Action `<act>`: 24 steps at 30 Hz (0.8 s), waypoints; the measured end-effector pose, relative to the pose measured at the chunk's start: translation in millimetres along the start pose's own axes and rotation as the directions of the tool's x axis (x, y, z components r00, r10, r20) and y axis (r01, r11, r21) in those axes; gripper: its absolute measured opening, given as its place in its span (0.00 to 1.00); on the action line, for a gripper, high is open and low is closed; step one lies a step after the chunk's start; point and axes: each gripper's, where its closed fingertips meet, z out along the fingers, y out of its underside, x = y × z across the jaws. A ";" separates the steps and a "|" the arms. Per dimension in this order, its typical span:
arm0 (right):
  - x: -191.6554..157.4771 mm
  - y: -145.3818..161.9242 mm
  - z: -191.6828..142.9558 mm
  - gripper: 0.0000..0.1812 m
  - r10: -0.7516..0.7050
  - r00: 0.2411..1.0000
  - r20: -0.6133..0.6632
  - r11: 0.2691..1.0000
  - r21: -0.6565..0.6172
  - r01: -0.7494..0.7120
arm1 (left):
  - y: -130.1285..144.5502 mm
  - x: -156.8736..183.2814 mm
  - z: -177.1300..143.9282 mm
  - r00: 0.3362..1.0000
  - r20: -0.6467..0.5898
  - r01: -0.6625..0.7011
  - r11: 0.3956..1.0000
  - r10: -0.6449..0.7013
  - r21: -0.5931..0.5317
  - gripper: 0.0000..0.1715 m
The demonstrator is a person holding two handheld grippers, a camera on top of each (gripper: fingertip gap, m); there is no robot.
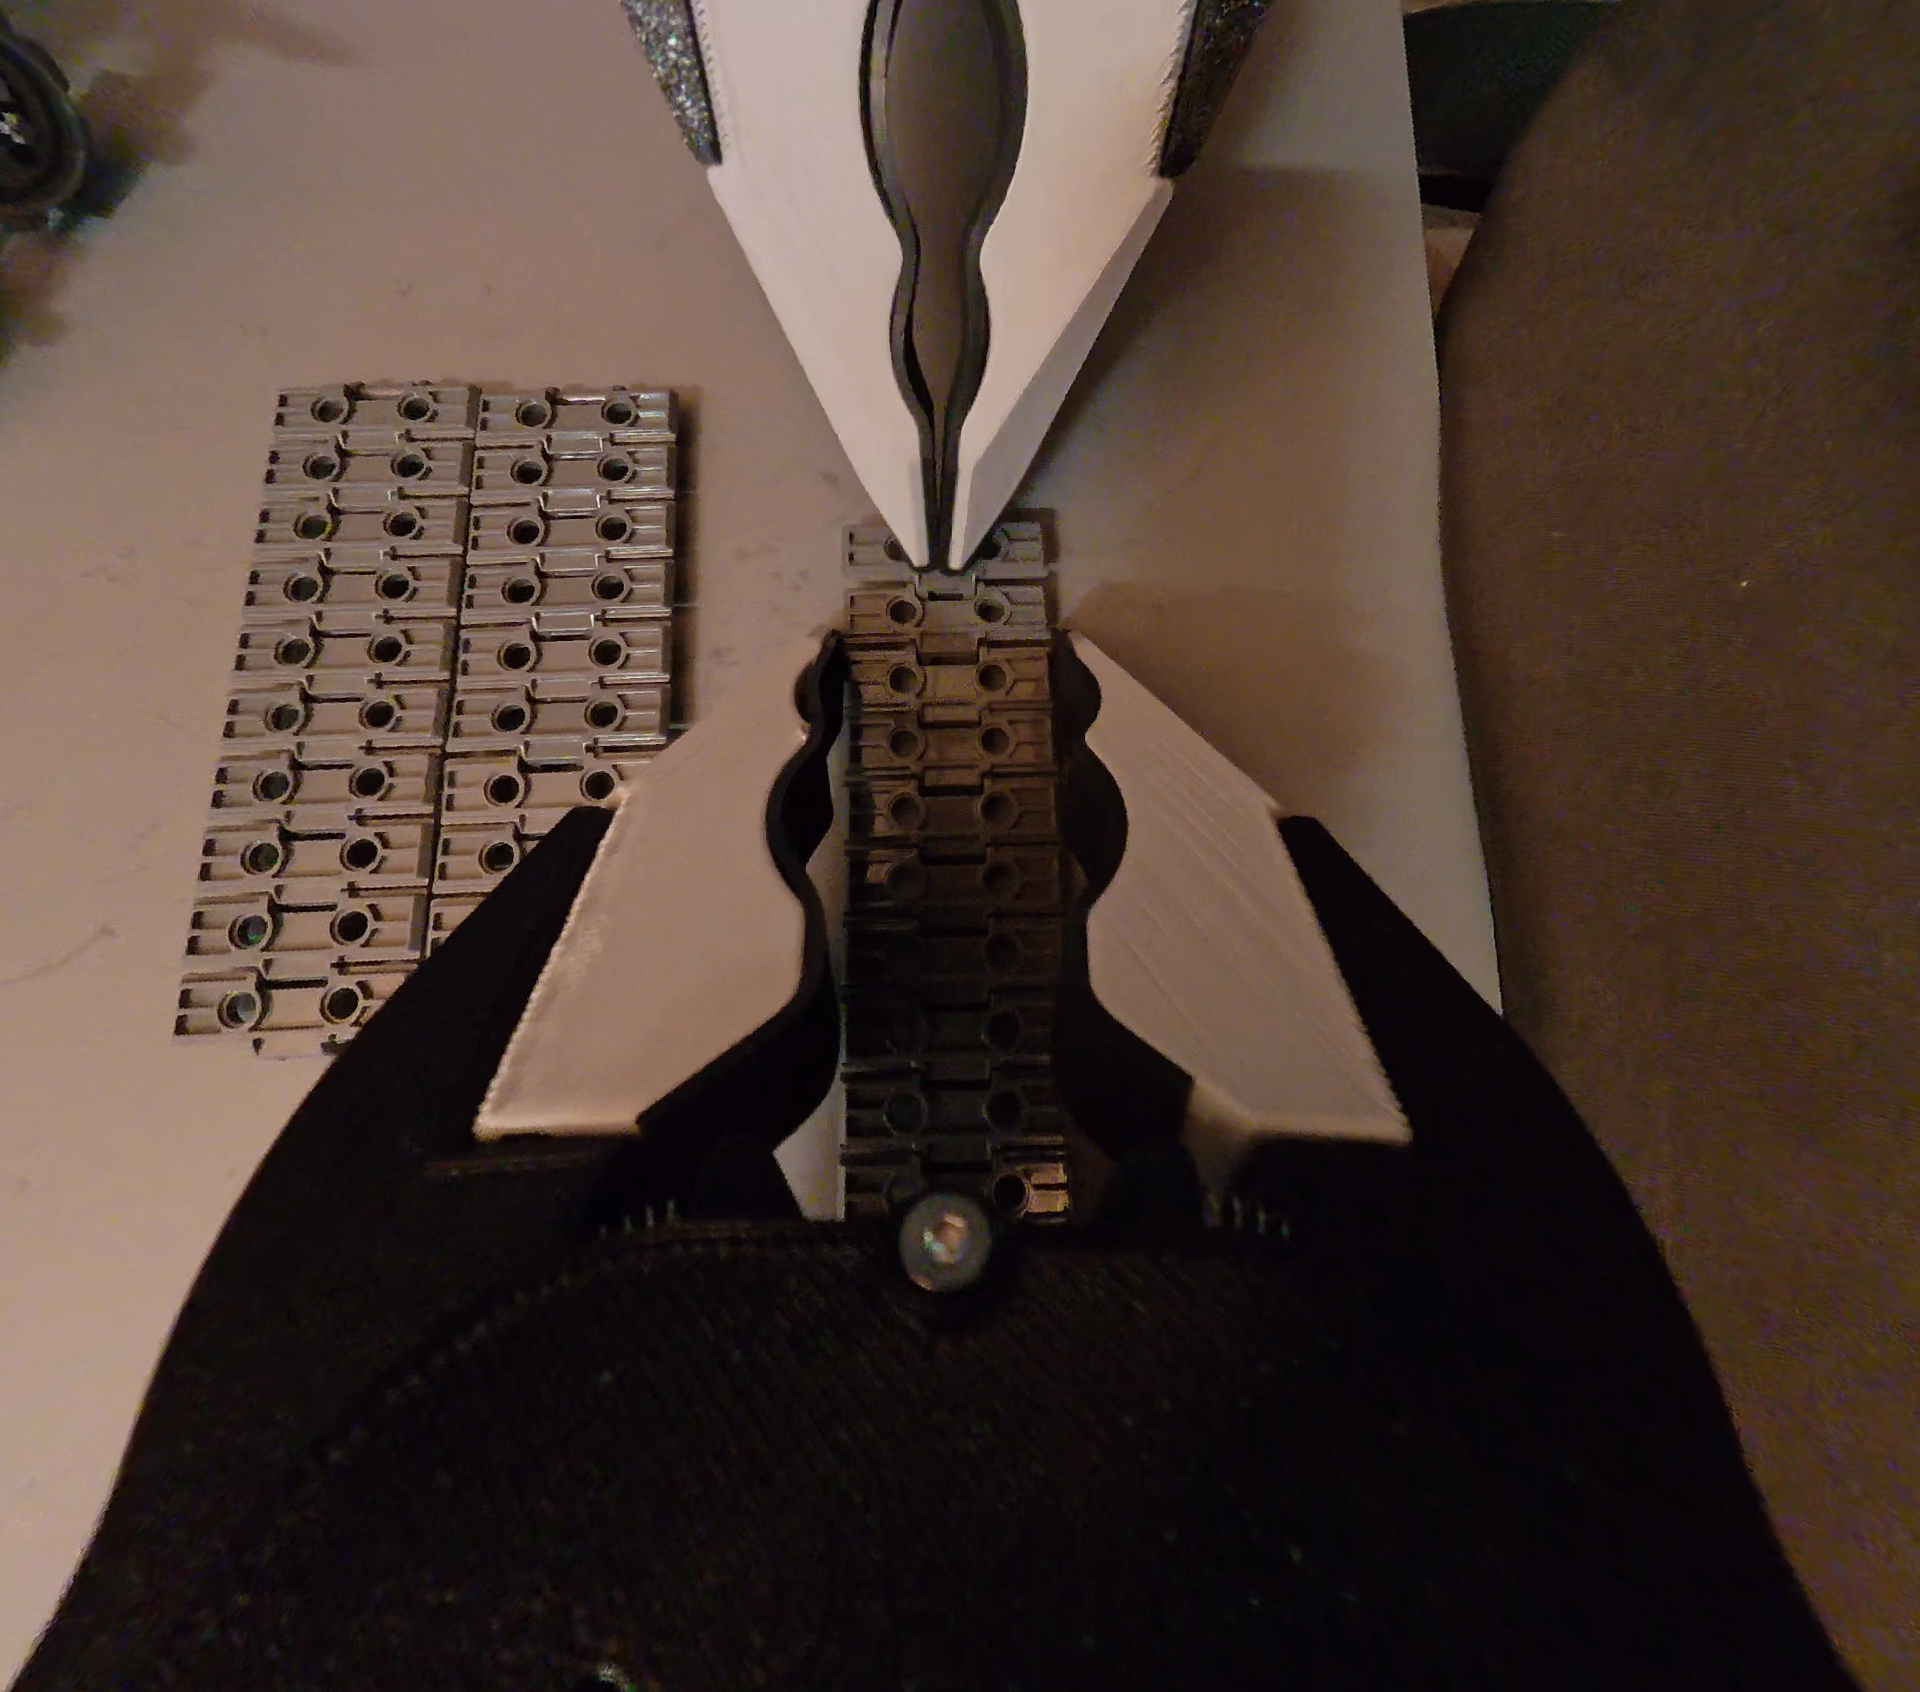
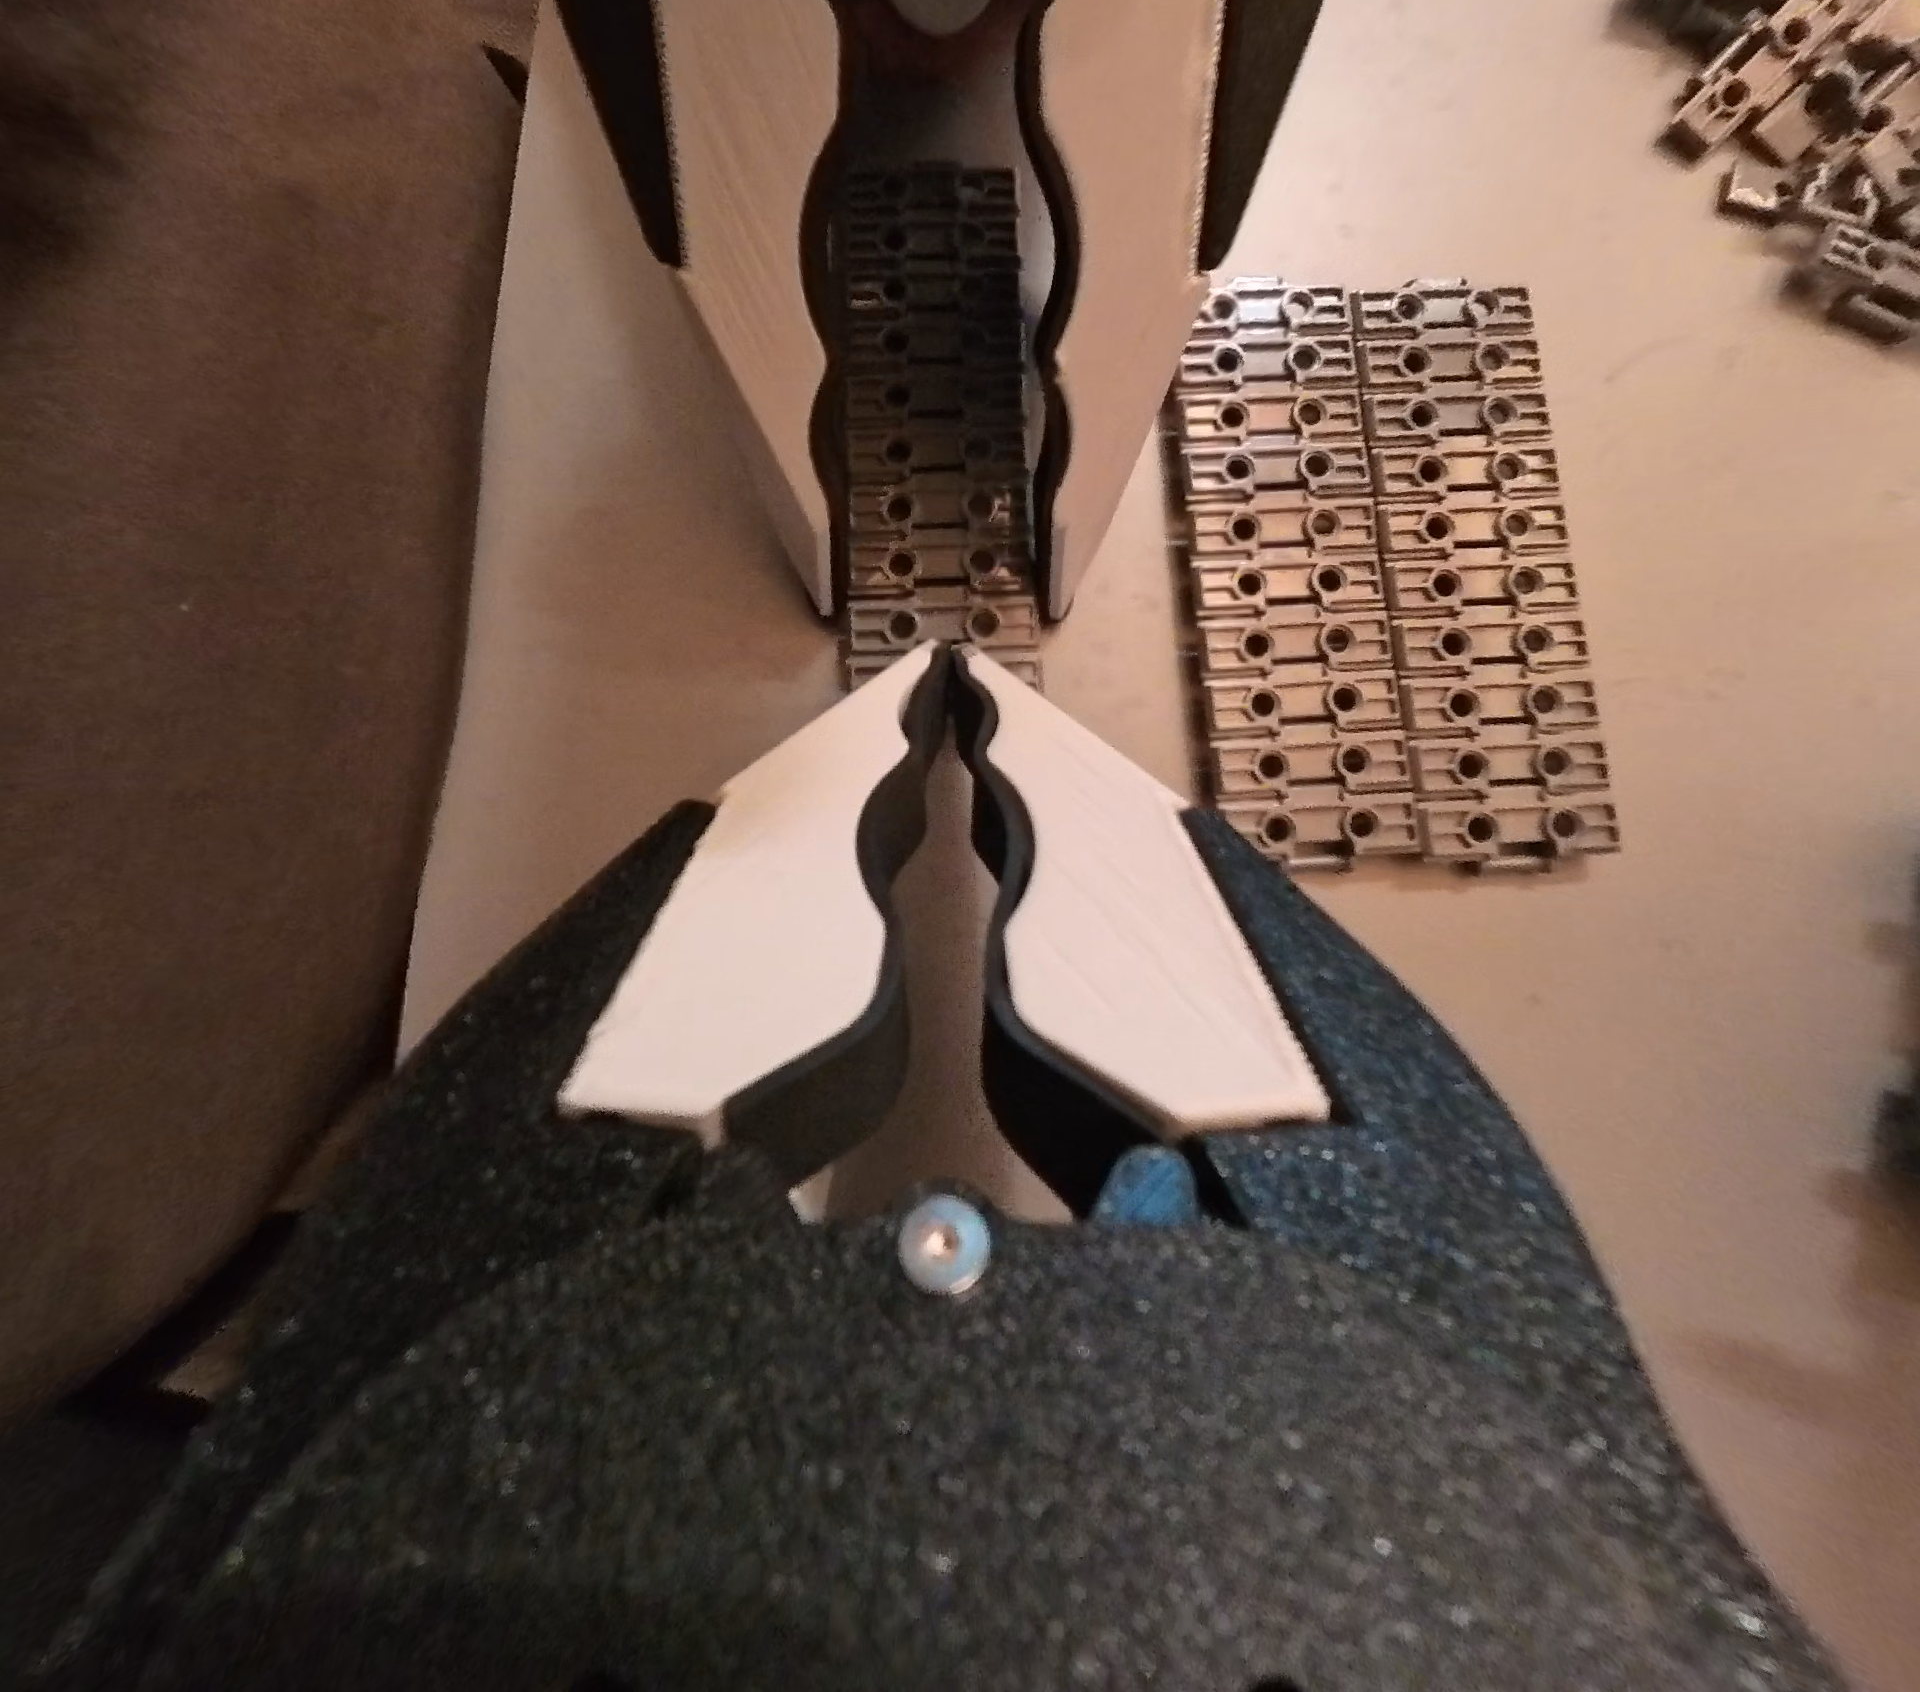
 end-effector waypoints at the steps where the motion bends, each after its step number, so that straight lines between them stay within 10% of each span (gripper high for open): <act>1: -0.1 -0.2 0.3 0.00 0.019 1.000 0.009 1.000 -0.003 -0.019 | 0.0 0.1 0.0 1.000 0.001 -0.001 1.000 0.001 0.000 0.22; 24: 1.5 1.4 4.1 0.00 0.035 0.992 -0.122 0.964 -0.259 -0.065 | -0.8 0.1 0.9 1.000 0.008 -0.026 1.000 0.026 -0.002 0.22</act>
